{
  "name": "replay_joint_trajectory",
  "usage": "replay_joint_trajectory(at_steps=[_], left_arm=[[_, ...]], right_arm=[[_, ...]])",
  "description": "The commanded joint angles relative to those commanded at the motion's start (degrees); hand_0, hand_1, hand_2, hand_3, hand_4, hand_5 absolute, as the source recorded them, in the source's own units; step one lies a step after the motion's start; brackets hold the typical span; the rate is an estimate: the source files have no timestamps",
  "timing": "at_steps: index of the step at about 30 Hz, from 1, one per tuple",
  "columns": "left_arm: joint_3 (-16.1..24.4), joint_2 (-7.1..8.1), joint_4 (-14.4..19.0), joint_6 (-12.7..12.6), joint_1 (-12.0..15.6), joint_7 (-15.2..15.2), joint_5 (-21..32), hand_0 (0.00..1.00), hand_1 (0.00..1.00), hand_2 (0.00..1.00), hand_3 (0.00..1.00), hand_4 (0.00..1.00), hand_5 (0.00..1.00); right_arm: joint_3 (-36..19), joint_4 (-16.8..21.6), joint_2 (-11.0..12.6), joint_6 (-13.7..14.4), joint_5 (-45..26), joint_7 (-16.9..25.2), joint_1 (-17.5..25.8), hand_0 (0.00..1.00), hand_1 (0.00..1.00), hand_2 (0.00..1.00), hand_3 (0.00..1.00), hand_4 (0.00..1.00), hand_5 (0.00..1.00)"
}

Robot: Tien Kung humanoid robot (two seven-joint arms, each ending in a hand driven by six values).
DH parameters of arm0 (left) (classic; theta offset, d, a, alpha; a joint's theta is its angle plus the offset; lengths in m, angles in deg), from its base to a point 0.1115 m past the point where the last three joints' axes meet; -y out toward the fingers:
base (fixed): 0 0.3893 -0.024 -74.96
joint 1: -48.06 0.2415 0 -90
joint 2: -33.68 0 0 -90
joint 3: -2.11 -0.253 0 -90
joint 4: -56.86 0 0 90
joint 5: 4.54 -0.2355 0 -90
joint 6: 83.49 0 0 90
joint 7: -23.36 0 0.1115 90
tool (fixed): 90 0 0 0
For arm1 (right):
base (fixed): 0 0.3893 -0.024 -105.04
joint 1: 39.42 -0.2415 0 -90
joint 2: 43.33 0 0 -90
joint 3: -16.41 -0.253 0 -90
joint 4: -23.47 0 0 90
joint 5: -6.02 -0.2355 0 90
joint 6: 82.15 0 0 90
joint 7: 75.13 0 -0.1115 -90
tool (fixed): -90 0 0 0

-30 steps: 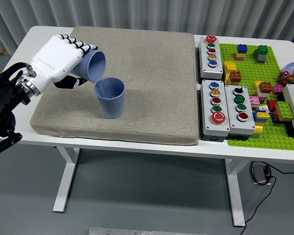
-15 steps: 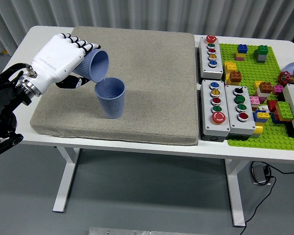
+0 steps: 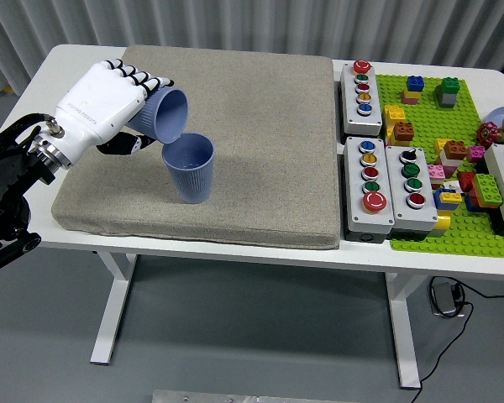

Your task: Pick cup pour cup place

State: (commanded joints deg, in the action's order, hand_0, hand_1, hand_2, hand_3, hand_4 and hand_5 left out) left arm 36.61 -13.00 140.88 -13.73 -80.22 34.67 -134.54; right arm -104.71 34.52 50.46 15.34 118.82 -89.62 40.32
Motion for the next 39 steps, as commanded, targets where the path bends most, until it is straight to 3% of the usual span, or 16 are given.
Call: replay_joint_trajectory(at_steps=[12,22,24,28,32,33,39], left_arm=[[-0.77,0.01,-0.56,0.59,0.2,0.45,0.0,0.521,0.531,0.554,0.545,0.651,0.003],[3.23,-1.0,-1.06,-5.61,1.9,-1.73,0.0,0.518,0.529,0.552,0.546,0.651,0.009],[5.25,-1.71,-2.05,-6.89,2.8,-3.97,0.19,0.514,0.525,0.552,0.546,0.654,0.011],[9.06,-3.29,-2.75,-8.34,5.42,-9.77,8.15,0.514,0.525,0.552,0.546,0.654,0.011],[13.42,-6.43,-3.44,-8.89,8.83,-15.18,17.84,0.514,0.531,0.553,0.55,0.655,0.011],[13.76,-6.61,-3.46,-8.91,9.02,-15.54,20.07,0.514,0.531,0.553,0.55,0.655,0.011],[21.18,-12.16,-4.89,-8.14,12.46,-18.64,34.6,0.511,0.527,0.554,0.55,0.658,0.01]], right_arm=[[-0.14,-0.01,-0.09,0.15,0.25,0.05,0.2,0.685,0.636,0.58,0.581,0.002,0.167],[-0.07,-0.08,-0.02,0.2,-0.08,0.08,-0.19,0.685,0.636,0.58,0.581,0.002,0.162],[0.0,-0.09,0.0,0.2,-0.14,0.09,-0.28,0.685,0.636,0.58,0.581,0.002,0.161],[0.08,-0.13,0.0,0.19,-0.27,0.15,-0.29,0.685,0.636,0.58,0.581,0.002,0.161],[-0.1,-0.12,-0.14,0.12,0.08,0.1,-0.27,0.685,0.636,0.58,0.581,0.002,0.157],[-0.12,-0.12,-0.15,0.12,0.11,0.1,-0.27,0.685,0.636,0.58,0.581,0.002,0.157],[-0.49,-0.12,-0.26,0.02,0.65,0.15,-0.16,0.685,0.636,0.58,0.581,0.002,0.156]])
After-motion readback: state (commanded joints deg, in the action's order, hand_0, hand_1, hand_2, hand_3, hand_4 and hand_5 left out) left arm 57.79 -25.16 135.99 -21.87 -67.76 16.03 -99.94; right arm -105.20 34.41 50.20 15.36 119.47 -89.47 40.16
